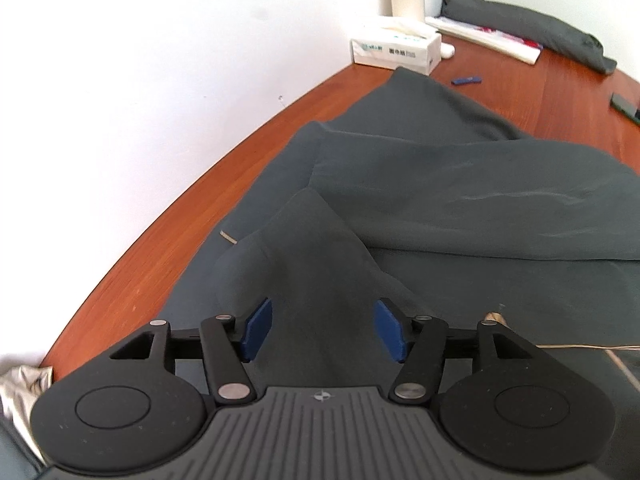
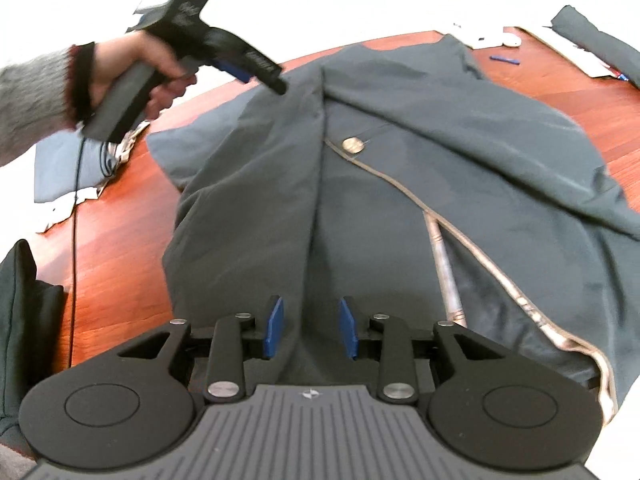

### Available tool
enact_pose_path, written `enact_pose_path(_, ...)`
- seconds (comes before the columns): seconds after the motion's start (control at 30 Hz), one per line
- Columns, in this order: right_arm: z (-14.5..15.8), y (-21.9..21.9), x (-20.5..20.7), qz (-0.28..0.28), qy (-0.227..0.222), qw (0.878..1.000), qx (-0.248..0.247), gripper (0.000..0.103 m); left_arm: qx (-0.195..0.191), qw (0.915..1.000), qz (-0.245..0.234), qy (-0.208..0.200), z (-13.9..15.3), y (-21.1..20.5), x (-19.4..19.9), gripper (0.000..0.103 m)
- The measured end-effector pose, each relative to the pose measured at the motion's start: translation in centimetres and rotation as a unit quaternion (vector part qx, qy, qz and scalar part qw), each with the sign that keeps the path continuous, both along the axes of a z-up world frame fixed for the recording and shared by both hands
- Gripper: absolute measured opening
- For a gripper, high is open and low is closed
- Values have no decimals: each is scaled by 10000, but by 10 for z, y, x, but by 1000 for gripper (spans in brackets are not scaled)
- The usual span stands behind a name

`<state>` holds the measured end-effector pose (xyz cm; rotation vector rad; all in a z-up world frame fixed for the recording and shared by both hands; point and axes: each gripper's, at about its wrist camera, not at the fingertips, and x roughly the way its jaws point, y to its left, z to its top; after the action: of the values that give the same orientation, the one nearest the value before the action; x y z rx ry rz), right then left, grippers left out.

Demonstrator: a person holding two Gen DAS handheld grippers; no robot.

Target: Fold clothes

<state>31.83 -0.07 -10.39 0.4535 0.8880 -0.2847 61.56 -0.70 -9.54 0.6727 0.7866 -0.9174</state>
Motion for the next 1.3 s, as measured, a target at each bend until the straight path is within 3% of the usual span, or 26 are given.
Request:
enact_pose_path(0.3, 5, -39, -21, 212, 130, 9995, -219, 43, -67, 9979, 619, 195, 11, 50, -37, 62)
enact_pose_path(0.53, 1, -72, -28, 364, 283, 9983, -349, 45, -142, 9899, 1354, 405, 14, 94, -76, 66)
enact_pose_path(0.67, 1, -82, -32, 501, 304, 9970, -510, 52, -209, 9833, 1735, 514, 18, 119, -105, 68)
enact_pose_path(0.83, 2, -95, -38, 733, 319, 9943, -712, 57, -385, 9679, 2371, 741, 22, 152, -137, 68)
enact_pose_path(1.3, 23, -104, -93, 1381, 56, 9844, -1089, 69, -834, 9424, 3172, 656, 34, 193, -279, 73)
